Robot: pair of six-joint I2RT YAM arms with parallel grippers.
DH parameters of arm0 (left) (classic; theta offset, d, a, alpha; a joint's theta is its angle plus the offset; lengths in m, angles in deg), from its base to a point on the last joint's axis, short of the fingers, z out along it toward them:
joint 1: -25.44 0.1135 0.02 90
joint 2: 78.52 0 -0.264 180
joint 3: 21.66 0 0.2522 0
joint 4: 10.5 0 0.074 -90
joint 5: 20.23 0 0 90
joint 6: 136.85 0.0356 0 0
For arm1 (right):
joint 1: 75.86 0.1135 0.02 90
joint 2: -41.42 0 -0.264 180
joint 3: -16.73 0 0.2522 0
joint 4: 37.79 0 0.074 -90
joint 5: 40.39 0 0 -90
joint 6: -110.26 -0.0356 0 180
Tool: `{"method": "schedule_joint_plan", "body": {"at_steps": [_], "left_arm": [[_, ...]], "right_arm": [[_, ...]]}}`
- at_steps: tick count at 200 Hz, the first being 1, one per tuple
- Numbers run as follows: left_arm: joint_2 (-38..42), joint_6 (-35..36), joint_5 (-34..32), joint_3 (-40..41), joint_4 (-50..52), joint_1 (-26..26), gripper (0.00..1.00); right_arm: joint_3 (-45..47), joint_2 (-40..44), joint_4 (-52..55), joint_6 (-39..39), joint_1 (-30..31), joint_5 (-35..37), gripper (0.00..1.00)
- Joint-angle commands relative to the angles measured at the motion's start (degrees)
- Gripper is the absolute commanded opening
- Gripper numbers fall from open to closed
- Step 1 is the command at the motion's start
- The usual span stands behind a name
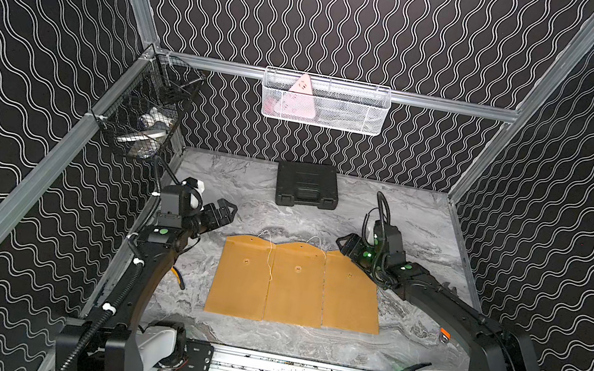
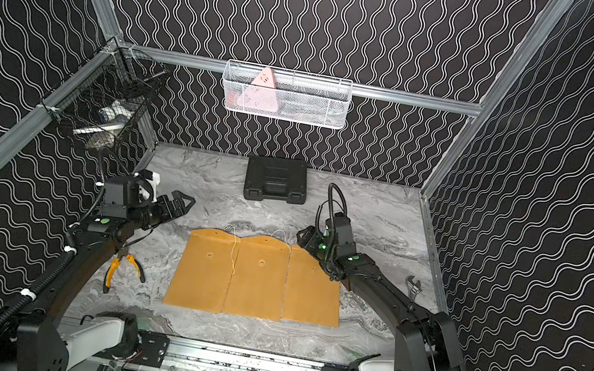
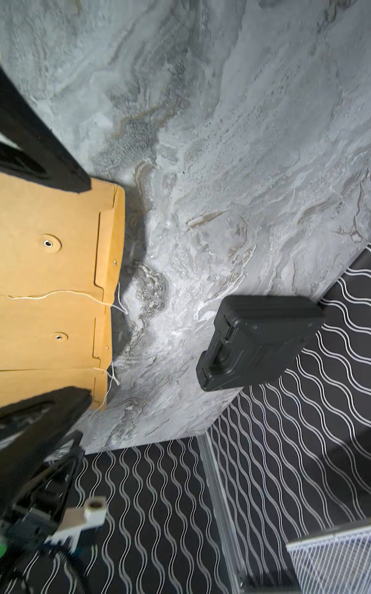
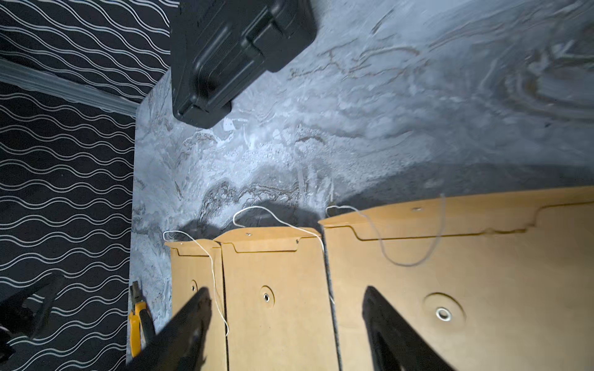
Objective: Open the file bag
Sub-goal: Reset both arms
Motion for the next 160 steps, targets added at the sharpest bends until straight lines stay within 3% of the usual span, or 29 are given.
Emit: {"method": "schedule_joint_plan", "body": {"at_steps": [1,12,77,120,160], "left_arm": [[0.65,-0.91,-6.23,1.10,-0.89,-0.01,0.99],[1.19,-1.27,-8.48,2.05,-1.35,-0.01,0.99],[1.70,-0.16,-24.59,4.07,0.99,0.00,0.99],[-0.63,2.60,-30.90,7.03,-5.73,-0.01,0.99],[-8.18,5.70,-32.00,8.83,-14.23,-0.09,0.99]], "right_arm": [[0.38,2.27,3.04,2.61,-1.46,1.43,0.93],[0.55,3.33,3.90,3.18,-2.15,2.08,1.00],[1.70,7.53,6.36,7.26,-2.97,6.15,1.00],[-0.78,8.11,9.19,11.94,-2.94,8.03,1.00],[4.31,13.70,1.18,16.88,-2.95,8.48,1.00]]}}
